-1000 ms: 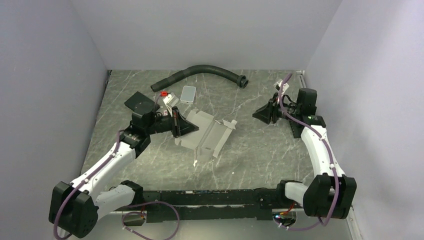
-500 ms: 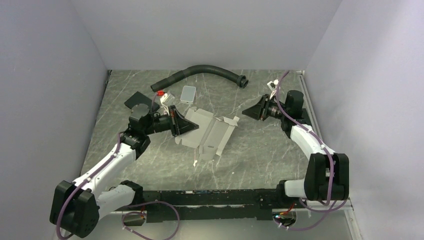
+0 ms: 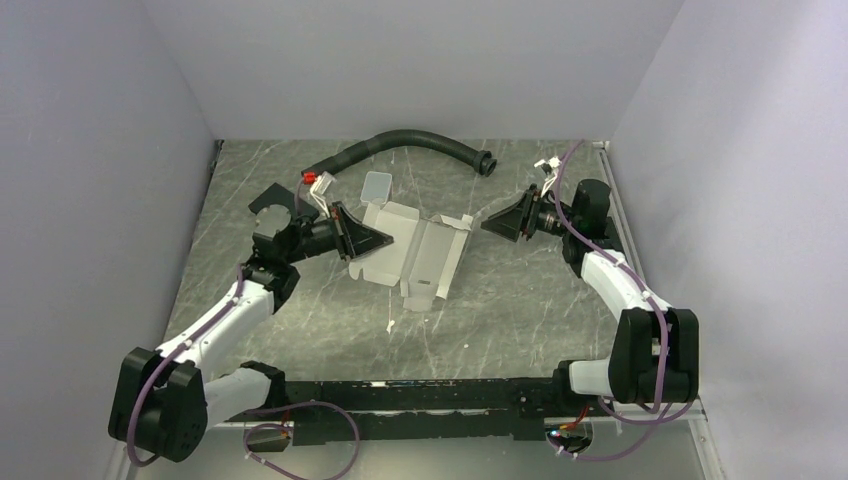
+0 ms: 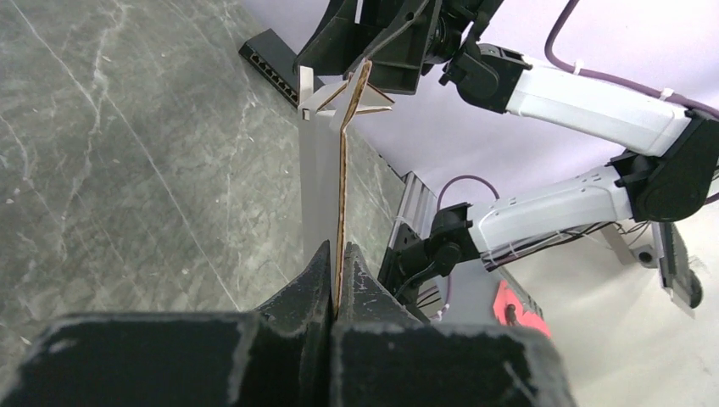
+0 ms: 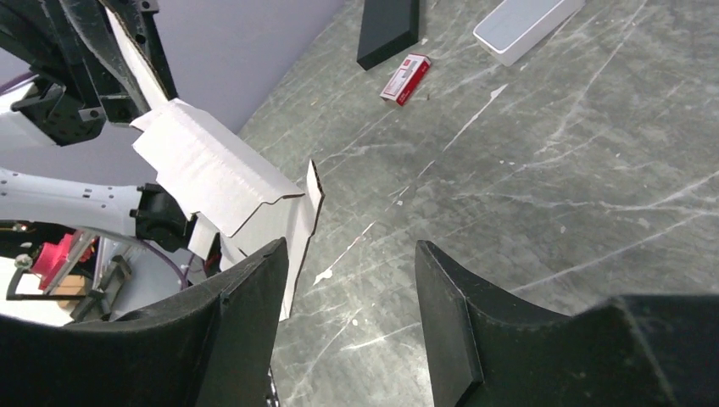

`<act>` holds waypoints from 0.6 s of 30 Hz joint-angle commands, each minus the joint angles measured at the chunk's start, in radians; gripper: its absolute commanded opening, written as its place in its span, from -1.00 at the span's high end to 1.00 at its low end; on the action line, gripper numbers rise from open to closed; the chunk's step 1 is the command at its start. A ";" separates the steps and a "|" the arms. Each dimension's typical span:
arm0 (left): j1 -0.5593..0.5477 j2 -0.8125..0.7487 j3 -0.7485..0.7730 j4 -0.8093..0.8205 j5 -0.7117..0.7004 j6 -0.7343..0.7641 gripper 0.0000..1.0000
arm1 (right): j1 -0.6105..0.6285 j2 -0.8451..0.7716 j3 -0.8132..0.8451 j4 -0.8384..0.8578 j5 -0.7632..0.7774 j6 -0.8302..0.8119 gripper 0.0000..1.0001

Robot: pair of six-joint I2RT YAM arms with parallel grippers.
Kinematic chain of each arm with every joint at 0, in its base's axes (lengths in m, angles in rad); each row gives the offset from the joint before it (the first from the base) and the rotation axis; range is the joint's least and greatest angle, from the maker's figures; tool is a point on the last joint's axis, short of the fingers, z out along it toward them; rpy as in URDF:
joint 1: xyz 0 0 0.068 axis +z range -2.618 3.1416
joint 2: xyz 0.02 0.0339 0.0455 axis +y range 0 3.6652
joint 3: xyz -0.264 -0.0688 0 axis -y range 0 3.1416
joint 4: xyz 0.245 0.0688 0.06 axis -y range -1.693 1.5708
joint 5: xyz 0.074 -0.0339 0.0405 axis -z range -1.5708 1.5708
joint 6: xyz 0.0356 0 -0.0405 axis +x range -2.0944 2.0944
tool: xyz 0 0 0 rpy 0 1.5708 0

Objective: Fold the paper box
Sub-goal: Fold the paper box at the center of the board.

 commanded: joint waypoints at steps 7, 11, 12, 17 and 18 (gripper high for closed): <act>0.010 0.017 -0.021 0.203 -0.002 -0.166 1.00 | 0.075 -0.005 -0.032 0.157 -0.037 0.040 -0.29; 0.010 0.040 -0.031 0.269 0.004 -0.214 1.00 | 0.100 0.006 -0.050 0.239 -0.022 0.074 -0.28; 0.010 0.044 -0.034 0.279 0.001 -0.220 1.00 | 0.104 0.006 -0.049 0.244 -0.015 0.080 -0.27; 0.010 0.060 -0.039 0.302 -0.012 -0.231 1.00 | 0.138 -0.011 -0.035 0.193 0.034 0.044 0.22; 0.010 0.062 -0.042 0.306 -0.018 -0.232 1.00 | 0.143 -0.014 -0.028 0.169 0.046 0.026 0.36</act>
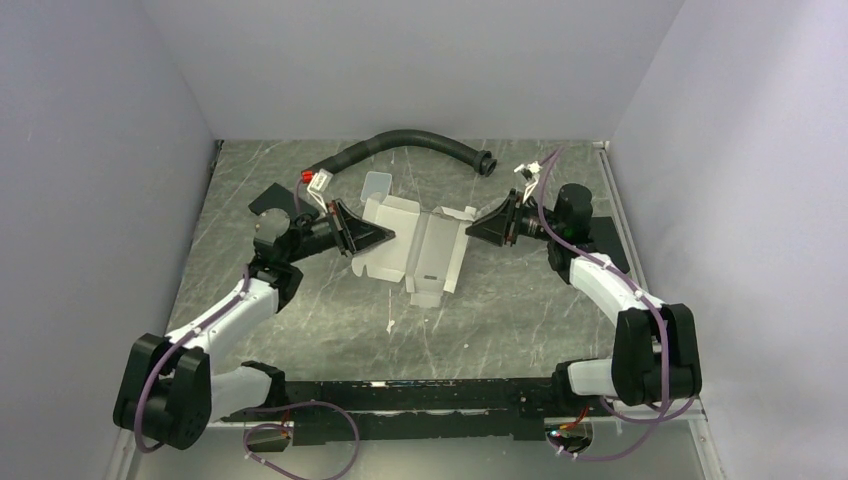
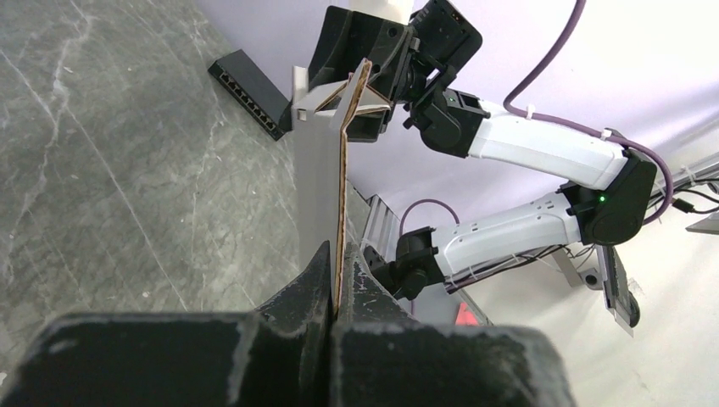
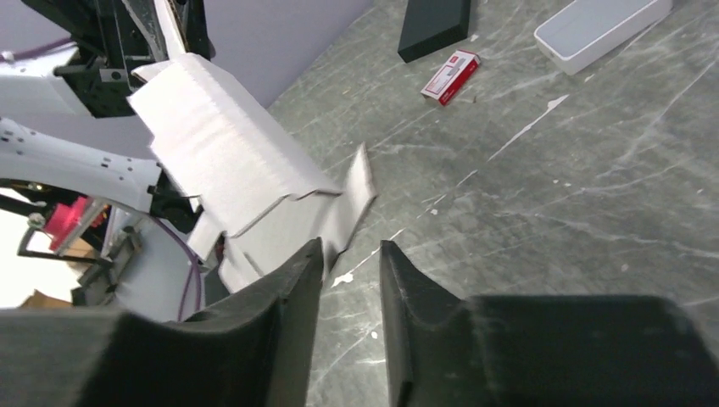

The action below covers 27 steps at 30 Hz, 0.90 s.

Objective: Fold the paper box
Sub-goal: Fold the paper box at the center of the board.

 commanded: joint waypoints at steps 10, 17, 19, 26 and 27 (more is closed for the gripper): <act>0.002 0.012 -0.026 0.096 -0.075 -0.028 1.00 | 0.040 -0.045 0.045 -0.066 0.121 -0.056 0.94; 0.001 0.018 -0.037 0.115 -0.101 -0.029 1.00 | 0.045 -0.040 0.039 -0.043 0.126 -0.030 0.29; -0.001 0.020 -0.038 0.125 -0.103 -0.033 1.00 | 0.050 -0.038 0.039 -0.041 0.130 -0.028 0.28; -0.014 0.051 -0.042 0.176 -0.108 -0.054 1.00 | 0.068 -0.019 0.046 -0.020 0.142 -0.005 0.32; -0.016 0.059 -0.043 0.187 -0.107 -0.060 1.00 | 0.069 -0.014 0.047 -0.022 0.145 -0.005 0.32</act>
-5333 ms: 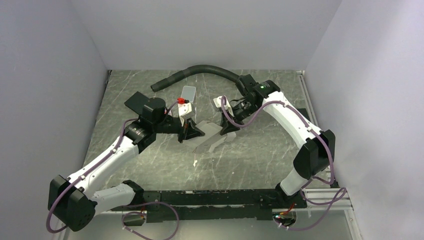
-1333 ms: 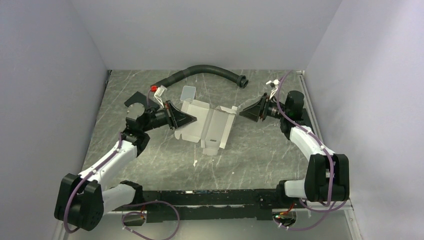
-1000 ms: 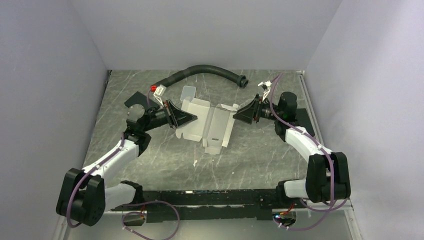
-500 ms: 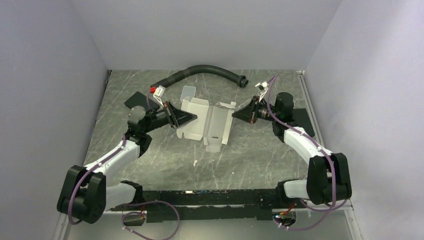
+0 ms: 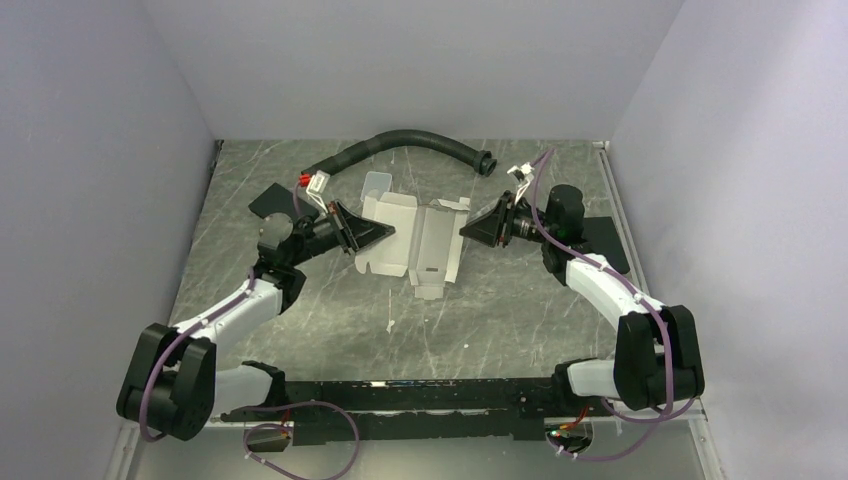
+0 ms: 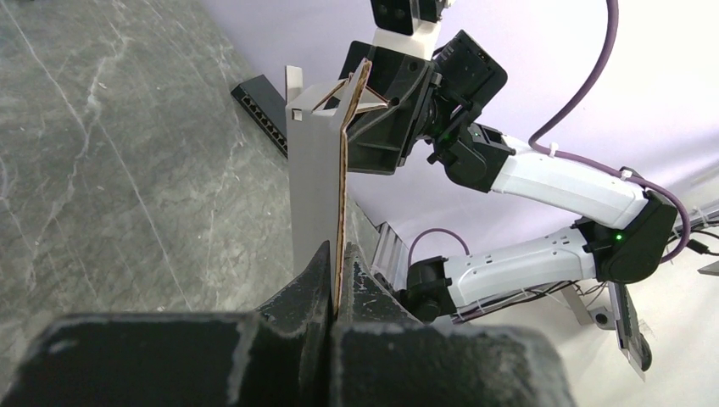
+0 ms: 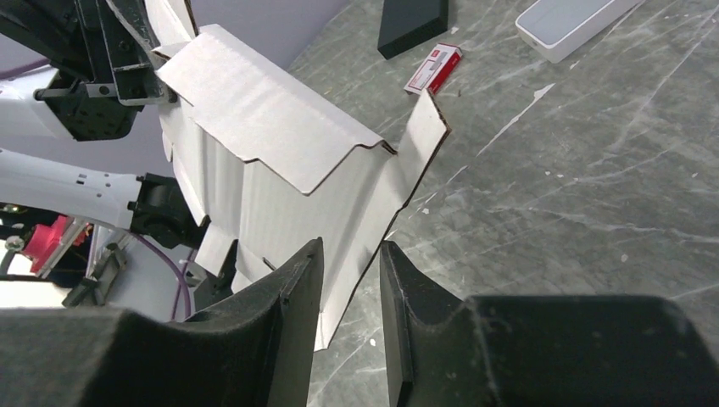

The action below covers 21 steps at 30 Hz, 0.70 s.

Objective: Fold the paper box
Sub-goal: Fold the paper box at the center of the board.

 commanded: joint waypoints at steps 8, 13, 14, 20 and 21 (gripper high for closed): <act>-0.017 0.029 -0.009 0.091 -0.023 -0.024 1.00 | 0.009 -0.012 0.051 0.020 0.035 -0.001 1.00; -0.017 0.004 0.001 0.012 -0.029 0.024 1.00 | 0.001 -0.039 0.056 -0.042 0.101 -0.050 1.00; -0.017 -0.001 0.001 -0.004 -0.033 0.034 1.00 | -0.001 -0.045 0.055 -0.049 0.106 -0.056 1.00; -0.017 -0.030 0.021 -0.116 -0.035 0.094 0.71 | -0.015 -0.054 0.058 -0.067 0.109 -0.081 1.00; -0.017 -0.041 0.026 -0.143 -0.037 0.109 0.61 | -0.017 -0.056 0.058 -0.069 0.107 -0.083 1.00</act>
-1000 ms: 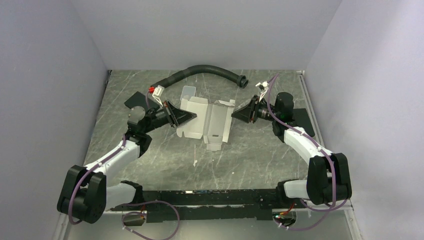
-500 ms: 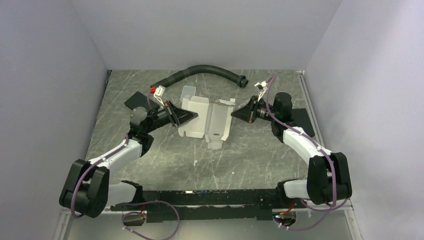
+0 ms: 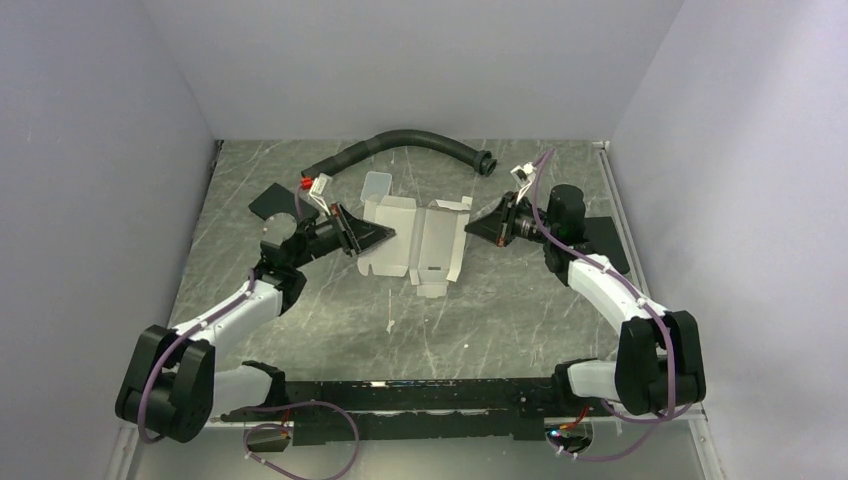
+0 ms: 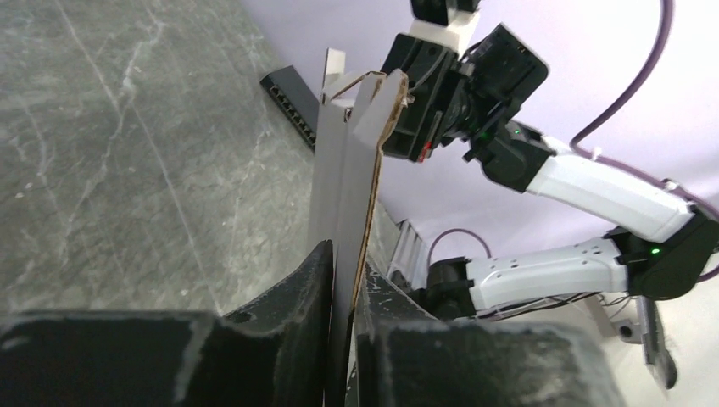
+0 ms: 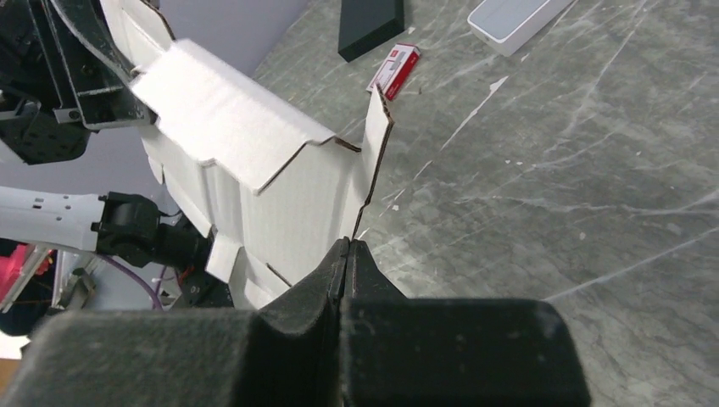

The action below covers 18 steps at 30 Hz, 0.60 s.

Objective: Fold the paper box
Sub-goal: Fold the paper box at the center of the board.

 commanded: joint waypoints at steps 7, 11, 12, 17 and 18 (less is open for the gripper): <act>-0.003 -0.147 0.088 -0.367 -0.070 0.234 0.01 | -0.018 -0.035 0.054 -0.003 0.011 -0.074 1.00; 0.000 -0.234 0.175 -0.667 -0.193 0.463 -0.32 | -0.020 -0.038 0.067 -0.052 0.011 -0.132 1.00; 0.000 -0.254 0.201 -0.740 -0.229 0.520 -0.41 | -0.020 -0.038 0.072 -0.068 0.012 -0.152 1.00; -0.002 -0.298 0.293 -0.865 -0.239 0.745 -0.68 | -0.016 -0.029 0.103 -0.147 0.014 -0.245 1.00; -0.005 -0.289 0.313 -0.855 -0.191 0.783 -0.75 | -0.015 -0.025 0.108 -0.157 0.014 -0.255 1.00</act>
